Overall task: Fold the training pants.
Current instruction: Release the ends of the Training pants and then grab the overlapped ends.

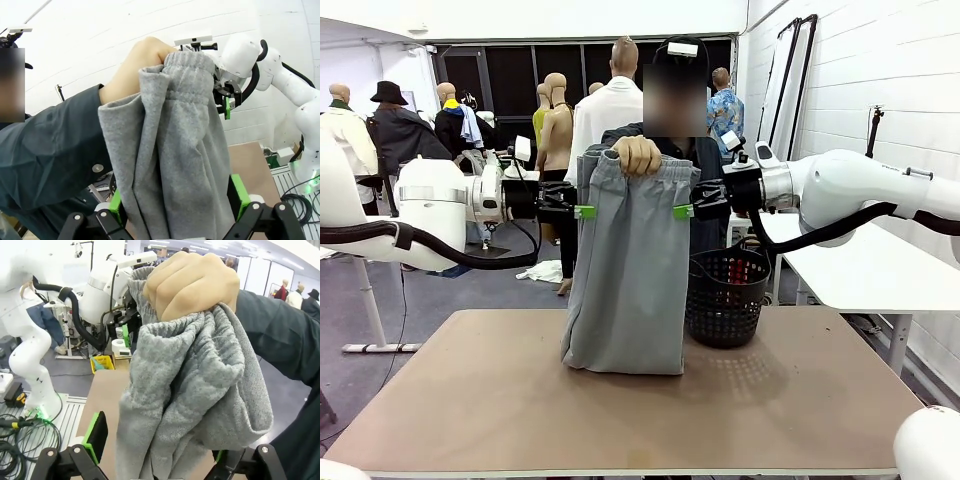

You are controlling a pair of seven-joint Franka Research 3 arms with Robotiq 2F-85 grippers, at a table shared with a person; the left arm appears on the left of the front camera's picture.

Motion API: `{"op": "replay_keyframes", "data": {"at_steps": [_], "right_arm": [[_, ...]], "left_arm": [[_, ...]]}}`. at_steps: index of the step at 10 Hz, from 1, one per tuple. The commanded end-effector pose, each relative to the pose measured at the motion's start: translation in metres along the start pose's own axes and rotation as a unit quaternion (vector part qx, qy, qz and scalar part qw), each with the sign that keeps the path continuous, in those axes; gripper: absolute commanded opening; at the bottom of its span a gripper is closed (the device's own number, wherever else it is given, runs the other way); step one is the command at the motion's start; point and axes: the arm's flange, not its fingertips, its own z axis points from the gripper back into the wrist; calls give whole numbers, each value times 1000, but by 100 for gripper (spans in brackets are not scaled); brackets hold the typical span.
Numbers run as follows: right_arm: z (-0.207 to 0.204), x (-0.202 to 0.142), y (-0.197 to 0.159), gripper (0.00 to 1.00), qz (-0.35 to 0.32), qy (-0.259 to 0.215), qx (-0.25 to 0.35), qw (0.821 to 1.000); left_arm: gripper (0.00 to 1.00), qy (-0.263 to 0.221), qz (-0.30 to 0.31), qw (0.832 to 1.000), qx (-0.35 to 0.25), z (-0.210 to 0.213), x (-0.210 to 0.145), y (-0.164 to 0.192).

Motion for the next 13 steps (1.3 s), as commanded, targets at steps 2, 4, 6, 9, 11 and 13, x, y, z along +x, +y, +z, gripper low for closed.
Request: {"op": "replay_keyframes", "data": {"at_steps": [2,4,6,9,11,13], "right_arm": [[-7,-2,2,100,11,-8,-19,1000],[-19,-8,1,100,1,-34,-31,999],[-25,-13,-2,100,-6,-56,-61,997],[-31,-22,-4,100,-23,-76,-68,995],[-39,-24,-6,100,-29,-86,-52,994],[-43,-24,-8,100,-32,-86,-40,995]], "left_arm": [[100,5,9,1000,-8,-10,5,3],[100,19,16,1000,4,-14,11,4],[100,24,20,999,6,-16,13,6],[100,28,26,999,0,-18,13,6],[100,32,30,999,-6,-22,11,8],[100,42,27,999,9,-31,12,13]]}}
